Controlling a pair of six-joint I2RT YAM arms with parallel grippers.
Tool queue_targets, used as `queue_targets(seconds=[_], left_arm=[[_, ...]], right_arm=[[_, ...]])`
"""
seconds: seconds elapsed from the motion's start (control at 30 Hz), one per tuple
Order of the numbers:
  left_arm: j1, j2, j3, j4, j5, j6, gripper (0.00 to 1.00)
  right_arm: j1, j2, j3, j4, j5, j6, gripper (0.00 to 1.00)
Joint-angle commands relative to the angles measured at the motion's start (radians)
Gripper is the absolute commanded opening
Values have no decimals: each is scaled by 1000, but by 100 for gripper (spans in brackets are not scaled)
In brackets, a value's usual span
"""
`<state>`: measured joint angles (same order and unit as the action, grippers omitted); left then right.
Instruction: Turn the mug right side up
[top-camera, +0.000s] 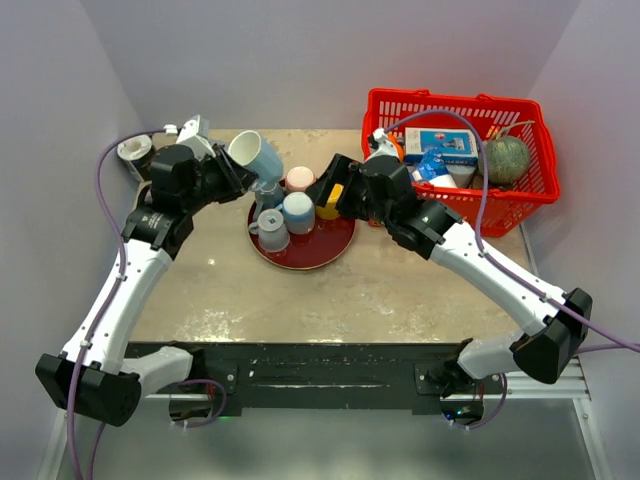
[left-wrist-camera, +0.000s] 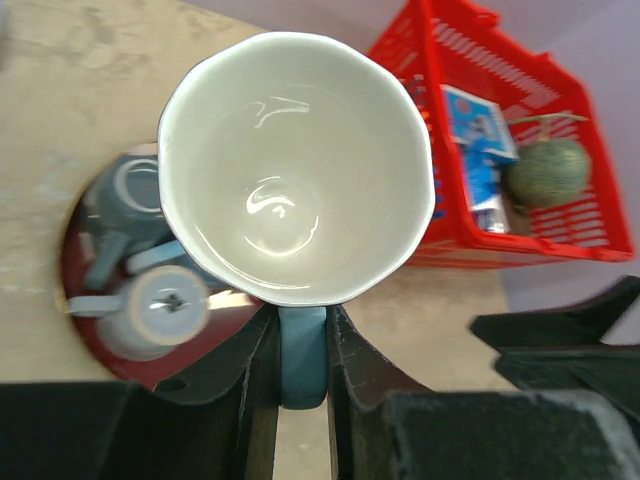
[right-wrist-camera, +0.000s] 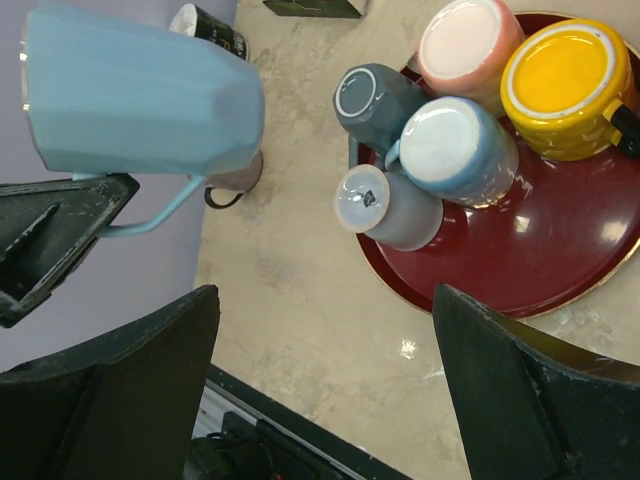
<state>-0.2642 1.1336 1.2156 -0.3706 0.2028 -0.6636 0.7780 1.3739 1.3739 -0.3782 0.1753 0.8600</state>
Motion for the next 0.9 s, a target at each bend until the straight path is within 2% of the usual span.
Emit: queue_targets(seconds=[0.0,0.2,0.33,0.43,0.57,0.67,0.87], left_arm=[[2,5,81,-112,-258,206,0],[2,20,-2,-146,-489,286,0],[3,0,-128,-21,-633,314,0],[13,8,-203,77,-684,334,0],[80,52,-264,169,-626,322,0],[182,78,-313,255,-545,297,0],[221,143,-360,389,-517,334,0]], right_arm=[[-5,-27,-10,-11,41,16,91],[-5,-26,-25,-16,30,16,91],[-6,-27,-29,-21,29,11,91],[-11,-29,-32,-27,32,8,91],[-19,-39,-39,-31,35,1,91],[-25,-45,-50,-36,39,-1,91],[-46,-53,-64,-39,44,-4,91]])
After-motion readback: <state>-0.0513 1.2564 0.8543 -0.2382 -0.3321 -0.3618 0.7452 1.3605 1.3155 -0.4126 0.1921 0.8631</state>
